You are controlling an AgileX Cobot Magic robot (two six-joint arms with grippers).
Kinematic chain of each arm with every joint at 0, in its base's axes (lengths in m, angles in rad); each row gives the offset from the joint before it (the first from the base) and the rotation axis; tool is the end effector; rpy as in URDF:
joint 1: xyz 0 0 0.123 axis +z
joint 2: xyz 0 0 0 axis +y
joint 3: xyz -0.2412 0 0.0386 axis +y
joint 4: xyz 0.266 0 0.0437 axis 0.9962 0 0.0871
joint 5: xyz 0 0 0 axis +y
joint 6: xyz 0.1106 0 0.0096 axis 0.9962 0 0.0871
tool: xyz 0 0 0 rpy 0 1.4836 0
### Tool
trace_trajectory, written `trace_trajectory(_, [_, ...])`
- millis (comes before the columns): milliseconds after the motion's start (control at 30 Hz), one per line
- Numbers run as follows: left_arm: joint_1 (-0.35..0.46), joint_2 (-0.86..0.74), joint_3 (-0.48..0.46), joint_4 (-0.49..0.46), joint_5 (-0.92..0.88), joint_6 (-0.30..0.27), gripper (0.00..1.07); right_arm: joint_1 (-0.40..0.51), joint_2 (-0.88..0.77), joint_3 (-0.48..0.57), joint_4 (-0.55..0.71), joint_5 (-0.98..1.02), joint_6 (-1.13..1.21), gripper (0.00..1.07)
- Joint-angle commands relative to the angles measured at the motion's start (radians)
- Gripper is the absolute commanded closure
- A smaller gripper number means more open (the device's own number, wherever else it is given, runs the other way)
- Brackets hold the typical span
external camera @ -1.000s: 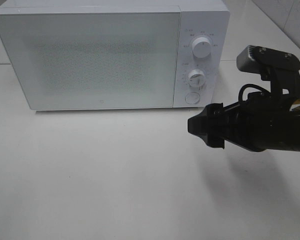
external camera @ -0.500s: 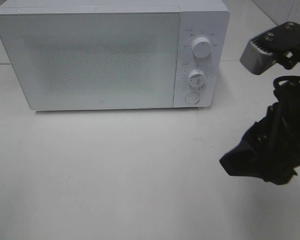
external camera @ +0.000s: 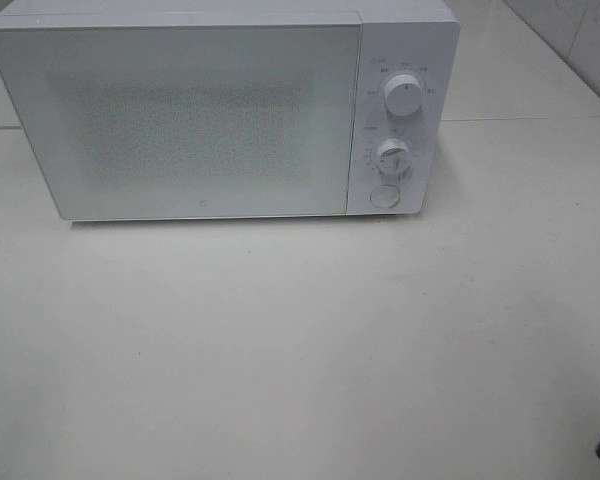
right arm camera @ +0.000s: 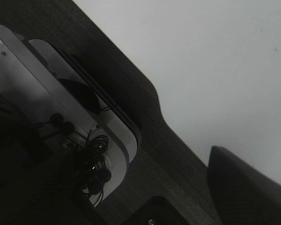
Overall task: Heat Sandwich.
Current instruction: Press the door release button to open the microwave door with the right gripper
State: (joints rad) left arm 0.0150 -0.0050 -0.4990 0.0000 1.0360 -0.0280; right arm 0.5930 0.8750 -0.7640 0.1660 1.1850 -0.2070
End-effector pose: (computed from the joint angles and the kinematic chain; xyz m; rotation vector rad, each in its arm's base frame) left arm 0.0706 0.0011 0.2793 -0.0433 2.0151 -0.0083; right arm 0.1427 0.1167 0.2444 -1.0460 2.5976 0.3258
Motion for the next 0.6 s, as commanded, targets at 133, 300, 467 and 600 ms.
trace_trajectory(133, [-0.005, -0.026, 0.003, -0.006, -0.007, 0.001, 0.06, -0.001, -0.184, -0.007, 0.004, 0.062, 0.007, 0.32])
trace_trajectory(300, [-0.005, -0.026, 0.003, -0.006, -0.007, 0.001, 0.06, -0.002, -0.407, -0.006, 0.003, 0.065, 0.031, 0.32])
trace_trajectory(467, [-0.005, -0.026, 0.003, -0.006, -0.007, 0.001, 0.06, -0.091, -0.564, -0.006, -0.007, 0.067, 0.030, 0.32])
trace_trajectory(600, [-0.005, -0.026, 0.003, -0.006, -0.007, 0.001, 0.06, -0.197, -0.675, -0.006, -0.035, 0.066, 0.030, 0.32])
